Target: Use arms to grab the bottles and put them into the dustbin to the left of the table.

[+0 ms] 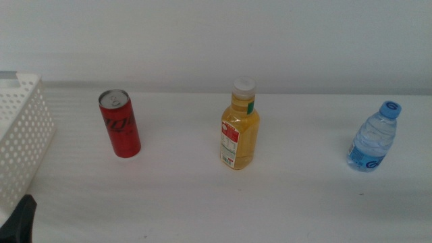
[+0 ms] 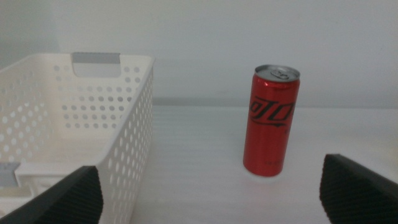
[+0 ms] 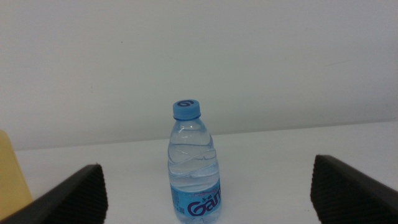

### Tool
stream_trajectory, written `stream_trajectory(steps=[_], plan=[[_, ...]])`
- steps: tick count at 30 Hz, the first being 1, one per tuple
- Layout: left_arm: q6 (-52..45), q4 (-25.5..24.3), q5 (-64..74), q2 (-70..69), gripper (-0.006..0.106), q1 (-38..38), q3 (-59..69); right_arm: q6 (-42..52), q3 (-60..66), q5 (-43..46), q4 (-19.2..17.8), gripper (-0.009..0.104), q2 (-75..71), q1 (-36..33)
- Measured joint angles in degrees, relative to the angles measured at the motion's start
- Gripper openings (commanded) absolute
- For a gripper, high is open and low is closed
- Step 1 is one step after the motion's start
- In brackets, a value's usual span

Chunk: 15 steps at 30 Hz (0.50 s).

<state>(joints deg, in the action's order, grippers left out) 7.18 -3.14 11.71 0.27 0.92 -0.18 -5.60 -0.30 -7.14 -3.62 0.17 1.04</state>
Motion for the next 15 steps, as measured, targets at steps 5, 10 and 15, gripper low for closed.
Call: stream_trajectory(steps=[5,10,15], plan=[[0.0,-1.4,-4.5,0.4,0.094,-0.3,0.0,0.0,0.0,0.0,0.0,0.087,0.0,0.0],[0.0,-2.1,-11.7,7.1,0.094,-3.1,0.0,0.0,0.0,0.0,0.0,0.087,0.0,0.0],[0.0,-2.3,-18.7,17.5,0.094,-6.9,0.0,0.0,0.0,0.0,0.0,0.087,0.0,0.0]])
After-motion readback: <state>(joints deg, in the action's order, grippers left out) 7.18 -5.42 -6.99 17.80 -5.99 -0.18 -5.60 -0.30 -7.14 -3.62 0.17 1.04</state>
